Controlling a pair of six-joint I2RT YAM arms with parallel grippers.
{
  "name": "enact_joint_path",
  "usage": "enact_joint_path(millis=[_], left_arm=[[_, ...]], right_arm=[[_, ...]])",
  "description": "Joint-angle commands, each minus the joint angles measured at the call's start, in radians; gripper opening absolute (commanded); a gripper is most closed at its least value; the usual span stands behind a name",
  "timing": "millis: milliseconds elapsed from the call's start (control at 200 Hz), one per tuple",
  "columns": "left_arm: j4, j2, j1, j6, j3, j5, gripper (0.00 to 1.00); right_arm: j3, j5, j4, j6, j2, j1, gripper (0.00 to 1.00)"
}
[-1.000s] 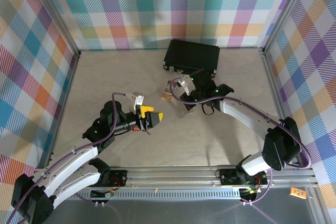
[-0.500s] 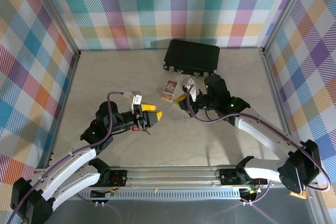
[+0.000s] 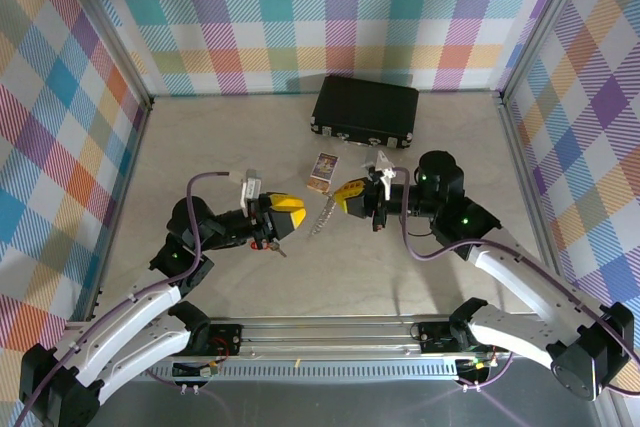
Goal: Put the keys on the keyring
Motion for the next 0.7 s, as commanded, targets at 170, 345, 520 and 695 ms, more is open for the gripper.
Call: enact_joint_path(millis=[170,345,520,695], left_arm=[[0.194,0.055,-0.02,-0.053,0.077,0.112,0.31],[0.211,0.088,-0.044,-0.04,0.09,0.108,0.31],[0.183,0.113,-0.064,-0.006,0.102,0.092,0.31],[0.165,0.136,-0.07,0.023,0.117,0.07,0.31]], right_arm=[[-0.023,-0.122,0.176,0.127,-0.025,0.003,0.0],[-0.047,-0.124,0.238,0.163,-0.034,0.003,0.0],[-0.064,-0.126,0.289,0.193,-0.036,0.003,0.0],[-0.073,-0.142,0.343,0.228,-0.02,0.003,0.0]])
